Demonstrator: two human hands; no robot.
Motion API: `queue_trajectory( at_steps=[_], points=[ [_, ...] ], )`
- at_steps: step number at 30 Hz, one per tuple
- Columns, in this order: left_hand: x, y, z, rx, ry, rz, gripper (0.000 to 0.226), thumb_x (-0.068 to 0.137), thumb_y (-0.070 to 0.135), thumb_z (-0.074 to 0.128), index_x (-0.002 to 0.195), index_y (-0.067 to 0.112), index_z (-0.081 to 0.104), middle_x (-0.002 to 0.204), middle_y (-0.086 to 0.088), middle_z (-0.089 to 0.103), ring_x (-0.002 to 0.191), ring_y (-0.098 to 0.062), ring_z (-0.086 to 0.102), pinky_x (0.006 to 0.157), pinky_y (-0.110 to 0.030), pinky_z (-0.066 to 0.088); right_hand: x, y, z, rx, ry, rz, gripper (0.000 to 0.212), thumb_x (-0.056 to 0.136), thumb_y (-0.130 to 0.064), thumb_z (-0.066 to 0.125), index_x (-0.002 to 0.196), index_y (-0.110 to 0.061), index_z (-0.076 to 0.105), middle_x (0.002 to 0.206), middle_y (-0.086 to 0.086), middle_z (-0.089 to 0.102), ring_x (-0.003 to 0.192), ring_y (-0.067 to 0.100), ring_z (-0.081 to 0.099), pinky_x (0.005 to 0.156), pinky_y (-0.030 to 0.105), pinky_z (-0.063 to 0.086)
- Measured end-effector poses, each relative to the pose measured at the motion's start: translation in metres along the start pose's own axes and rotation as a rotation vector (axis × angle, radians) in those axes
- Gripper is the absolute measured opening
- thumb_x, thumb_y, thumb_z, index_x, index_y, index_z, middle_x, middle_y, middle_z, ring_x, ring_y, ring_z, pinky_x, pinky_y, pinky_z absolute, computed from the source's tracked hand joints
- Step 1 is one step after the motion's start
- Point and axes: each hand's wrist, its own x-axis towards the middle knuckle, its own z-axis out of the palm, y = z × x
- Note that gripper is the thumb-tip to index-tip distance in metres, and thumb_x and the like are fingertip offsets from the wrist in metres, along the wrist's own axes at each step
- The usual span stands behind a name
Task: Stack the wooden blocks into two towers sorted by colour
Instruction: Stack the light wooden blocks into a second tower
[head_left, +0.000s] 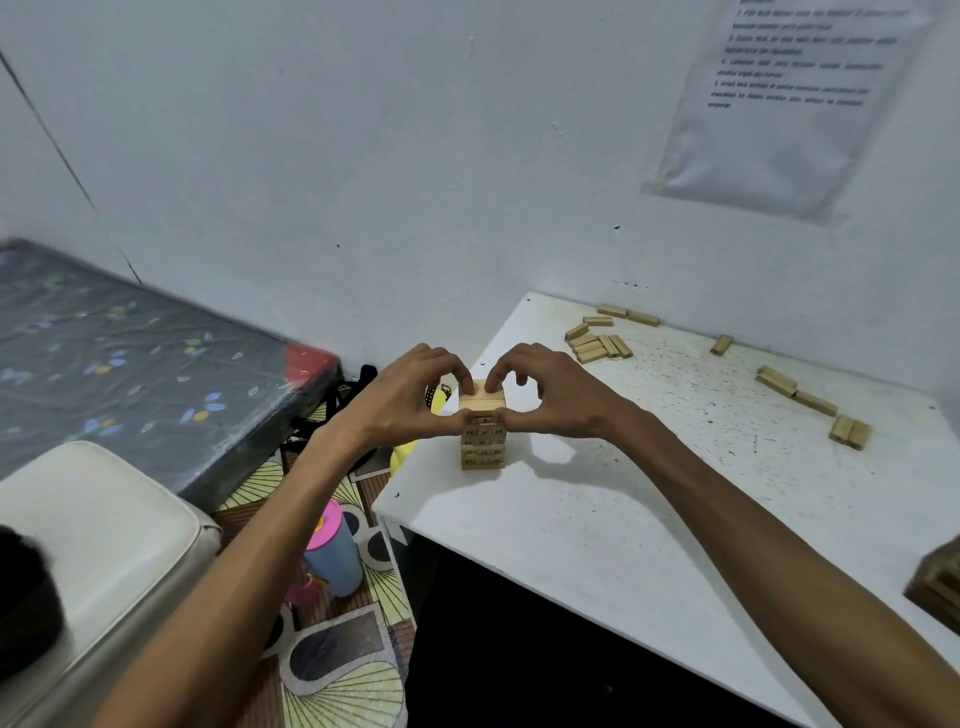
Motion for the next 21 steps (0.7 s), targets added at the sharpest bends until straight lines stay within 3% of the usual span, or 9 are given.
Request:
queue_trajectory(
  at_steps=[21],
  points=[
    [-0.0031,-0.0028,0.0061,-0.176,0.014,-0.083,0.042,0.072,0.056,0.07,0.107,0.034,0.067,0.103,0.013,0.064,0.096,-0.012,0.053,0.077,-0.032,0.045,-0.0039,0.0055,0.0054,0.117,0.023,0.024,0.036,0.083,-0.034,0.08,0.114,-0.032,0.063,0.117,-0.018,0.062,0.102,0.011,0.056,0.076,0.024,0.044]
  ],
)
